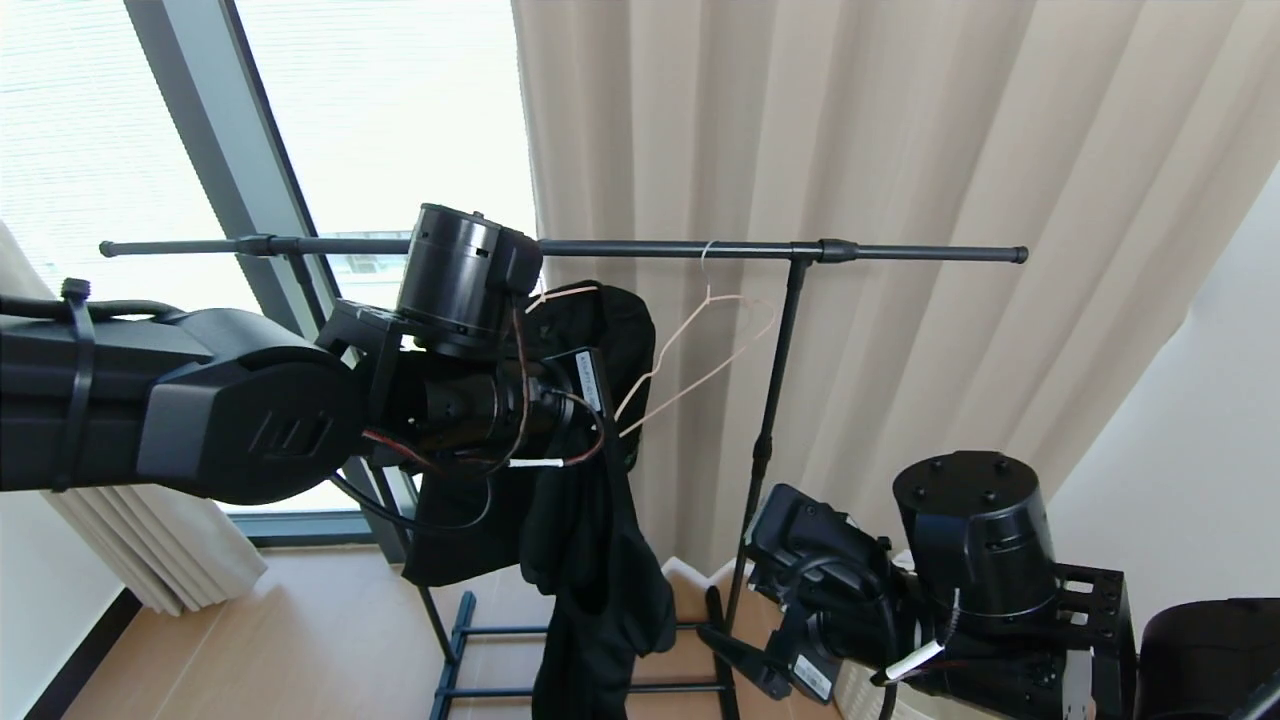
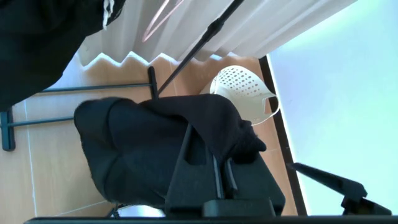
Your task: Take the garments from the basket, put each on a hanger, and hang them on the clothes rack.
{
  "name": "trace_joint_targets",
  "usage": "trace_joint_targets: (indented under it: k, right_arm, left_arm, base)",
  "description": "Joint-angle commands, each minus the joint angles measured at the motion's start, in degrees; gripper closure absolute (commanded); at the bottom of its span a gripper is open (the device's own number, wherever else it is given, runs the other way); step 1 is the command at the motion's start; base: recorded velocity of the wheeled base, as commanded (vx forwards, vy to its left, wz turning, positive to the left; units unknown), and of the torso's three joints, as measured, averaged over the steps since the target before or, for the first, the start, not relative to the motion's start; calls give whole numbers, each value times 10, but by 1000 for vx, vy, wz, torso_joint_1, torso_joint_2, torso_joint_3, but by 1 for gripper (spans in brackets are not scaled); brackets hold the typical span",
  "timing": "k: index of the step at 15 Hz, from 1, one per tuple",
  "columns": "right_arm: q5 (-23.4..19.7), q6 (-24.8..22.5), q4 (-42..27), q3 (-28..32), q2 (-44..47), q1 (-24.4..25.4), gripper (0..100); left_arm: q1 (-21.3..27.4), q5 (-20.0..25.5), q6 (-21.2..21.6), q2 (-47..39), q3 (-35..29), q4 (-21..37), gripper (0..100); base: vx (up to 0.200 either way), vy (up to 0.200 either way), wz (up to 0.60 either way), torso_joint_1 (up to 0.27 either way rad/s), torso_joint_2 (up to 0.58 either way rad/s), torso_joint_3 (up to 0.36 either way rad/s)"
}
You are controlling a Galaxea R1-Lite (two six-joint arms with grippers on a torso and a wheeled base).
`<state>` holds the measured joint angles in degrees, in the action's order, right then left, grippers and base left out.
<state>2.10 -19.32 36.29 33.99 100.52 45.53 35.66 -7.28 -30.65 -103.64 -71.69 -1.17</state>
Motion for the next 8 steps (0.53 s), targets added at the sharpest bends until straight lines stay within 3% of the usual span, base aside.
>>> trace_joint_targets:
  k: [1, 3, 4, 5, 8]
  right_arm:
    - [-5, 6, 31, -5, 14, 3, 0]
    - [10, 66, 79, 17, 44, 27, 0]
    - [48, 116, 86, 43, 61, 43, 0]
    - [118, 177, 85, 94, 93, 62, 0]
    - [173, 214, 93, 152, 140, 65, 0]
  left_arm:
    - [5, 1, 1, 5, 8, 0, 100]
    - [12, 1, 4, 5, 13, 0, 100]
    - [13, 1, 7, 5, 14, -1, 100]
    - [13, 0, 7, 5, 14, -1, 100]
    - [13, 0, 7, 5, 17, -1, 100]
  base:
    - [0, 0, 0, 0, 0, 0]
    - [0, 0, 0, 0, 0, 0]
    - [0, 0, 0, 0, 0, 0]
    - [0, 0, 0, 0, 0, 0]
    - [0, 0, 0, 0, 0, 0]
